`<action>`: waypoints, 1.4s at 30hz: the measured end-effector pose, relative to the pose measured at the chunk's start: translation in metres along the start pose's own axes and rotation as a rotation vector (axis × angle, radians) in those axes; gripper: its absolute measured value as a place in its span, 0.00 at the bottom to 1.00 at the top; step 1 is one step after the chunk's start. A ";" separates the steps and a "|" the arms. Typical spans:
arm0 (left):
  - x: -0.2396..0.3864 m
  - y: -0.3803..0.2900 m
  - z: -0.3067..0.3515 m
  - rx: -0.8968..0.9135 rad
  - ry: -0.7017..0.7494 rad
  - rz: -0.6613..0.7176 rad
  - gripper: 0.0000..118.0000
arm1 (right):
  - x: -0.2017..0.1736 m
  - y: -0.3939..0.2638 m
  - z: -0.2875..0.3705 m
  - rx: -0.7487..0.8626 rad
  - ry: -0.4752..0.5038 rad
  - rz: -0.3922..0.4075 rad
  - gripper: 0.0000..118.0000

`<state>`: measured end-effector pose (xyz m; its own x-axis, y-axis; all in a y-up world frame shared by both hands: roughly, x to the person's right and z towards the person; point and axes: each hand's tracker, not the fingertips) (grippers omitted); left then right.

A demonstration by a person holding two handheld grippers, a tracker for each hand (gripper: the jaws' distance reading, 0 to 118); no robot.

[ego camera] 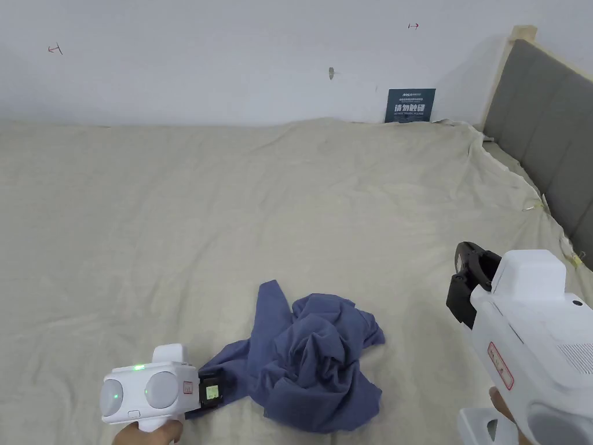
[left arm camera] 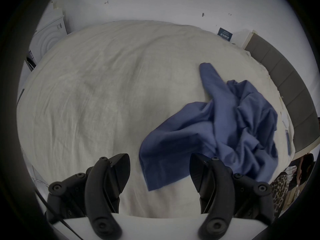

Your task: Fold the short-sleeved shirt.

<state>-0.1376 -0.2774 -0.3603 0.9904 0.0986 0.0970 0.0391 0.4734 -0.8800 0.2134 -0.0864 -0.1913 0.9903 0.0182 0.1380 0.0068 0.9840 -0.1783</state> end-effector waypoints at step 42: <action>-0.014 0.019 0.041 0.151 -0.181 -0.112 0.02 | -0.030 -0.169 -0.237 -0.799 0.154 0.046 0.35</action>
<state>-0.1560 -0.2342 -0.3595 0.9406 0.1865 0.2836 0.1137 0.6142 -0.7809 0.2151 -0.2951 -0.3965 0.9996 -0.0263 -0.0119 0.0047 0.5578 -0.8300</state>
